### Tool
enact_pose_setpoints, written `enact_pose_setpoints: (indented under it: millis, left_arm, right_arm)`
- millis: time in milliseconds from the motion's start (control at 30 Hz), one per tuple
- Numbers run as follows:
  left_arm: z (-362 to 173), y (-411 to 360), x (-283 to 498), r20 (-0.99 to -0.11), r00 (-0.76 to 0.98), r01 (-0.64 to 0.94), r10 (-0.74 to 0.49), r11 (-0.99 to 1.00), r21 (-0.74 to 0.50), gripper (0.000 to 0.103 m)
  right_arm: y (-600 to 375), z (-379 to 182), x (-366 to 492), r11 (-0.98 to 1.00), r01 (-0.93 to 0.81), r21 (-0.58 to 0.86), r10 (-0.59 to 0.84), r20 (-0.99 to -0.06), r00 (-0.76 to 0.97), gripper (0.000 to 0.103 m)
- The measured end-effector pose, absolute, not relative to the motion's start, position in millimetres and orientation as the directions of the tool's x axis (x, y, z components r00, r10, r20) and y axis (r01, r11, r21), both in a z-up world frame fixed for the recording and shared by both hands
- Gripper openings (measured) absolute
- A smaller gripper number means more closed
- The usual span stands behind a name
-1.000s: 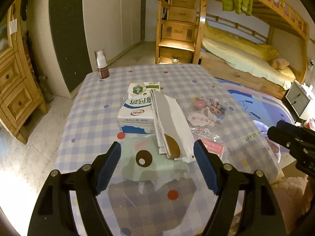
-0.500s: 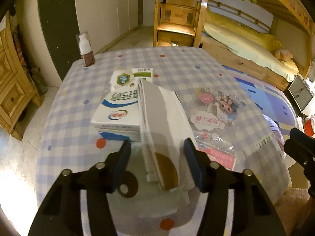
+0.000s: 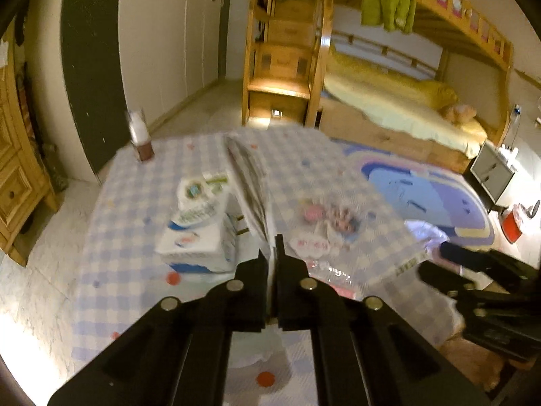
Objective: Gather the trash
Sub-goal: 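Grasp the clear doll-sticker plastic bag with the right tool while the left tool holds the paper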
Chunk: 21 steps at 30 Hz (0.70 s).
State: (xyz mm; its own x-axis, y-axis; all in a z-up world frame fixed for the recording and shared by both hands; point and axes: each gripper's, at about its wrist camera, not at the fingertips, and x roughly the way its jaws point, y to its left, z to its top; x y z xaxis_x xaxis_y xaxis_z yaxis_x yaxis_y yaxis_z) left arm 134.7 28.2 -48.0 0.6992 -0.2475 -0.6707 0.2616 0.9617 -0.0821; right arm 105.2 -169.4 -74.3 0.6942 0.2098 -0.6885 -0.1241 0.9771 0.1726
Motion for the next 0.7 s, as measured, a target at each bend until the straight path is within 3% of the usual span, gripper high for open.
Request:
enact_pose_setpoints:
  millis: [233, 333, 400, 700]
  left_arm:
    - [-46, 47, 127, -0.665, 0.714, 0.257, -0.218, 0.966, -0.04, 0.001]
    - [-49, 54, 130, -0.662, 0.716, 0.252, -0.222, 0.966, -0.051, 0.001]
    - [-50, 56, 133, -0.661, 0.717, 0.249, -0.222, 0.967, -0.055, 0.001]
    - [-56, 61, 140, -0.671, 0.707, 0.249, -0.223, 0.967, -0.059, 0.001]
  right_arm:
    - [-161, -84, 137, 0.973, -0.116, 0.199, 0.226, -0.72, 0.656, 0.066]
    - [-157, -93, 153, 0.974, -0.11, 0.199, 0.223, -0.739, 0.636, 0.06]
    - [-156, -98, 160, 0.976, -0.104, 0.193, 0.215, -0.752, 0.623, 0.051]
    - [-159, -124, 199, 0.98, -0.05, 0.193, 0.183, -0.776, 0.603, 0.041]
